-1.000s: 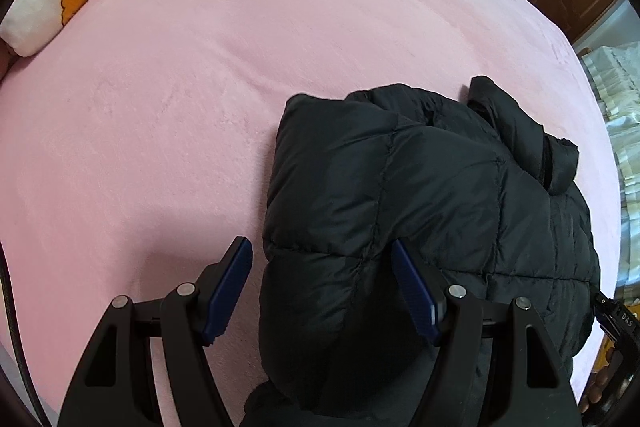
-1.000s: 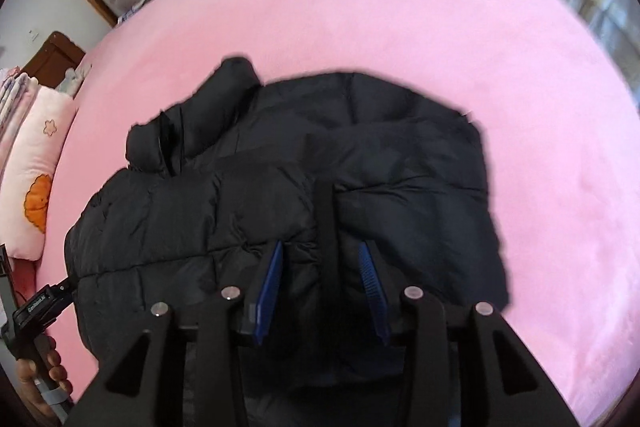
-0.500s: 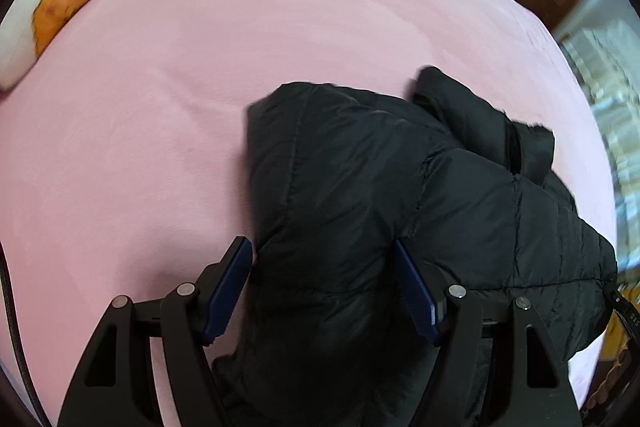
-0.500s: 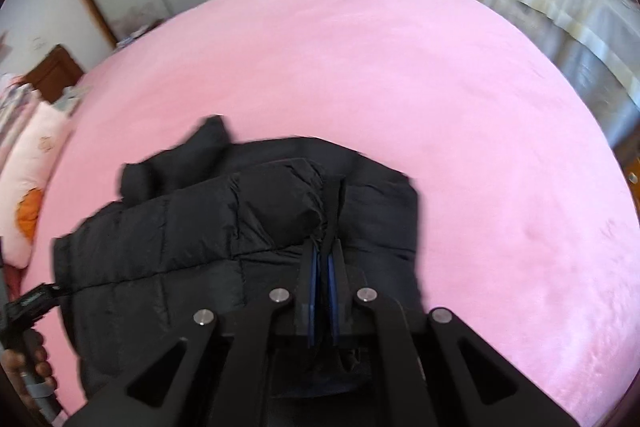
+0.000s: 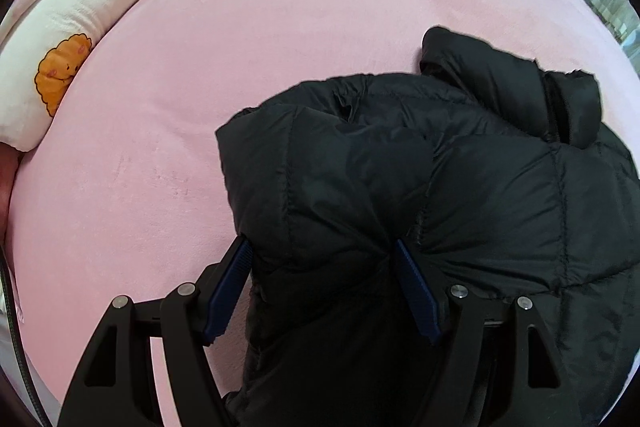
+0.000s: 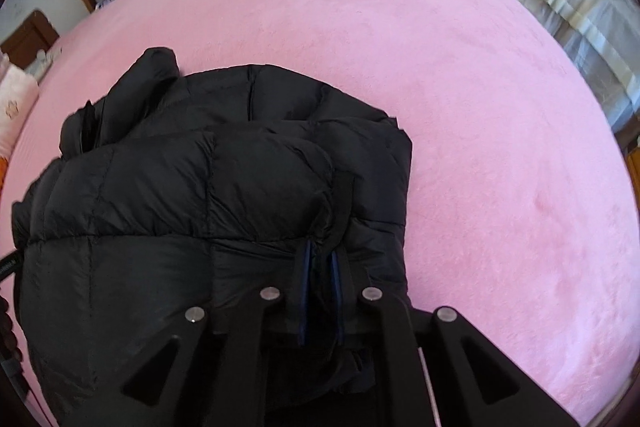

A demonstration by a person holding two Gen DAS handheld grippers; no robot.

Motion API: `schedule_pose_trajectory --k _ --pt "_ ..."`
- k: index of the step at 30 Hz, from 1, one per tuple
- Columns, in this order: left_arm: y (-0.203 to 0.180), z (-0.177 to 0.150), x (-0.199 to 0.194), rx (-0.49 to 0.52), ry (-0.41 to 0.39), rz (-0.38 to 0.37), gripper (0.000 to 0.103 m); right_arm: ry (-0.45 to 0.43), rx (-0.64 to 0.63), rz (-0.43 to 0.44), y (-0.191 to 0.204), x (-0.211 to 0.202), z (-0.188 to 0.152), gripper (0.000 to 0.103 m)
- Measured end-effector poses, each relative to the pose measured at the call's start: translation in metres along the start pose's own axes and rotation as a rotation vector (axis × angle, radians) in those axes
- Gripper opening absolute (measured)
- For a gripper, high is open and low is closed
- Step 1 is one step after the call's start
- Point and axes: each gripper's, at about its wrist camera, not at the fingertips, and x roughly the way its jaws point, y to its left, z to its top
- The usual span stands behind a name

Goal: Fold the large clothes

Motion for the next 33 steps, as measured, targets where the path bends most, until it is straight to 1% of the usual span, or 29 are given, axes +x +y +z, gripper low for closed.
schedule_pose_trajectory --k 2,4,7,9,11,13,14,16,18,19,20,22,24,26,27,29,31,33 --pt "0.007 -0.002 -0.011 -0.012 -0.002 -0.020 0.072 -0.001 0.010 0.003 -0.004 -0.011 0.002 0.018" --pt "0.015 -0.005 -0.028 -0.036 -0.019 -0.034 0.072 -0.029 0.034 0.010 -0.010 -0.027 0.003 0.029" --pt "0.023 -0.015 -0.062 -0.078 -0.088 -0.057 0.072 -0.122 0.064 -0.019 -0.011 -0.058 0.001 0.037" --pt "0.024 -0.025 -0.077 -0.112 -0.122 -0.081 0.072 -0.174 0.048 0.007 -0.004 -0.074 -0.004 0.037" --pt "0.018 -0.035 -0.084 -0.133 -0.136 -0.110 0.072 -0.201 -0.016 0.049 0.020 -0.084 -0.009 0.037" --pt "-0.001 -0.049 -0.085 -0.117 -0.137 -0.120 0.072 -0.197 -0.091 0.138 0.046 -0.087 -0.014 0.038" --pt "-0.010 -0.054 -0.082 -0.103 -0.126 -0.116 0.072 -0.195 -0.129 0.182 0.061 -0.086 -0.019 0.038" --pt "-0.028 -0.062 -0.073 -0.078 -0.095 -0.106 0.072 -0.192 -0.210 0.223 0.088 -0.084 -0.030 0.037" --pt "-0.038 -0.067 -0.063 -0.068 -0.078 -0.080 0.071 -0.177 -0.287 0.241 0.109 -0.074 -0.035 0.037" --pt "-0.043 -0.068 -0.056 -0.062 -0.069 -0.062 0.071 -0.169 -0.307 0.236 0.119 -0.067 -0.038 0.036" --pt "-0.046 -0.069 -0.053 -0.061 -0.065 -0.048 0.071 -0.159 -0.320 0.221 0.120 -0.060 -0.039 0.035" --pt "-0.047 -0.071 -0.047 -0.060 -0.064 -0.028 0.072 -0.141 -0.329 0.162 0.117 -0.045 -0.038 0.032" --pt "-0.045 -0.070 -0.043 -0.050 -0.066 -0.013 0.072 -0.131 -0.322 0.082 0.097 -0.030 -0.037 0.027" --pt "-0.046 -0.070 -0.041 -0.024 -0.072 0.005 0.072 -0.121 -0.302 0.035 0.073 -0.024 -0.036 0.027" --pt "-0.045 -0.070 -0.041 -0.012 -0.071 0.011 0.072 -0.107 -0.279 0.033 0.057 -0.021 -0.034 0.027" --pt "-0.044 -0.070 -0.045 0.004 -0.071 0.018 0.072 -0.088 -0.248 0.031 0.042 -0.020 -0.034 0.027" --pt "-0.043 -0.071 -0.049 0.010 -0.066 0.021 0.072 -0.076 -0.236 0.025 0.030 -0.021 -0.034 0.027" --pt "-0.040 -0.070 -0.055 -0.002 -0.062 0.026 0.072 -0.064 -0.222 0.037 0.023 -0.025 -0.033 0.027"
